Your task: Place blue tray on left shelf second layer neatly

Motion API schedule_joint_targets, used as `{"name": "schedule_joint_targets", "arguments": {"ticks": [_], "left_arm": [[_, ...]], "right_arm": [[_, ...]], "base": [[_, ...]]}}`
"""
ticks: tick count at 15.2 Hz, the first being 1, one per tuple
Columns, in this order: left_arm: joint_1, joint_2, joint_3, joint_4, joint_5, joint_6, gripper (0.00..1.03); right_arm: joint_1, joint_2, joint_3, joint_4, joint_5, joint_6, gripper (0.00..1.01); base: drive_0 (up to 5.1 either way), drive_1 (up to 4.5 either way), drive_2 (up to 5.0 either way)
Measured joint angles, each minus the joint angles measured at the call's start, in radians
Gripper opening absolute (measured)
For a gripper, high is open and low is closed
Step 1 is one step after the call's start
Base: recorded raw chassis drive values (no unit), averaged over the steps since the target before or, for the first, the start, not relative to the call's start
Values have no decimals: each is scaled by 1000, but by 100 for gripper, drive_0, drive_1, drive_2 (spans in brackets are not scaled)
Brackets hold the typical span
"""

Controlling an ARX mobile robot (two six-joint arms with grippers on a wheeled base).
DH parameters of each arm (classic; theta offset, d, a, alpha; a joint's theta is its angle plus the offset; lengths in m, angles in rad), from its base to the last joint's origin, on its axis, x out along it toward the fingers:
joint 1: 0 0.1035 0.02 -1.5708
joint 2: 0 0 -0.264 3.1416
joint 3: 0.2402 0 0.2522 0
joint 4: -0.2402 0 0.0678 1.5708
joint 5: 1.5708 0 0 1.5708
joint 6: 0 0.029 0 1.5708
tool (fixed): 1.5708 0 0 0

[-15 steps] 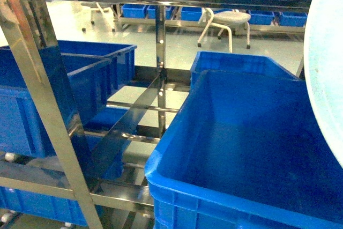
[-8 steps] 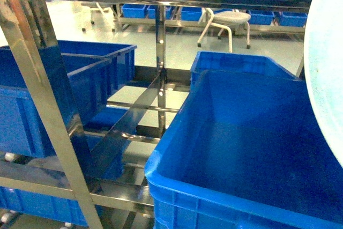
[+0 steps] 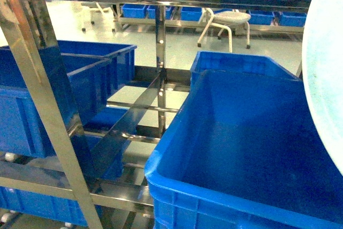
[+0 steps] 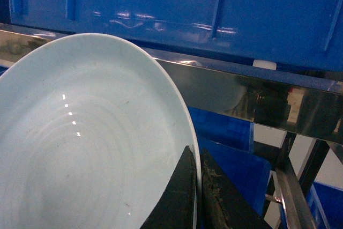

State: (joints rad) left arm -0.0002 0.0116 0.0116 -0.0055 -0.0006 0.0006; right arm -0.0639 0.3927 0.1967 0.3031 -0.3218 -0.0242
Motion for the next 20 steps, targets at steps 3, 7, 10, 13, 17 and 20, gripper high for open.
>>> {"name": "schedule_joint_targets", "arguments": {"ticks": [3, 7, 10, 13, 17, 20], "left_arm": [[0, 0, 0, 0, -1, 0, 98], [0, 0, 0, 0, 0, 0, 98], [0, 0, 0, 0, 0, 0, 98], [0, 0, 0, 0, 0, 0, 98], [0, 0, 0, 0, 0, 0, 98], [0, 0, 0, 0, 0, 0, 98]], "right_arm": [[17, 41, 0, 17, -12, -19, 2], [40, 92, 0, 50, -11, -33, 2], [45, 113, 0, 69, -8, -38, 2], [51, 156, 0, 110, -8, -50, 2], [51, 498, -45, 433, 3, -102, 2], [45, 633, -45, 549, 1, -119, 2]], "base": [[0, 0, 0], [0, 0, 0], [0, 0, 0], [0, 0, 0], [0, 0, 0], [0, 0, 0]]}}
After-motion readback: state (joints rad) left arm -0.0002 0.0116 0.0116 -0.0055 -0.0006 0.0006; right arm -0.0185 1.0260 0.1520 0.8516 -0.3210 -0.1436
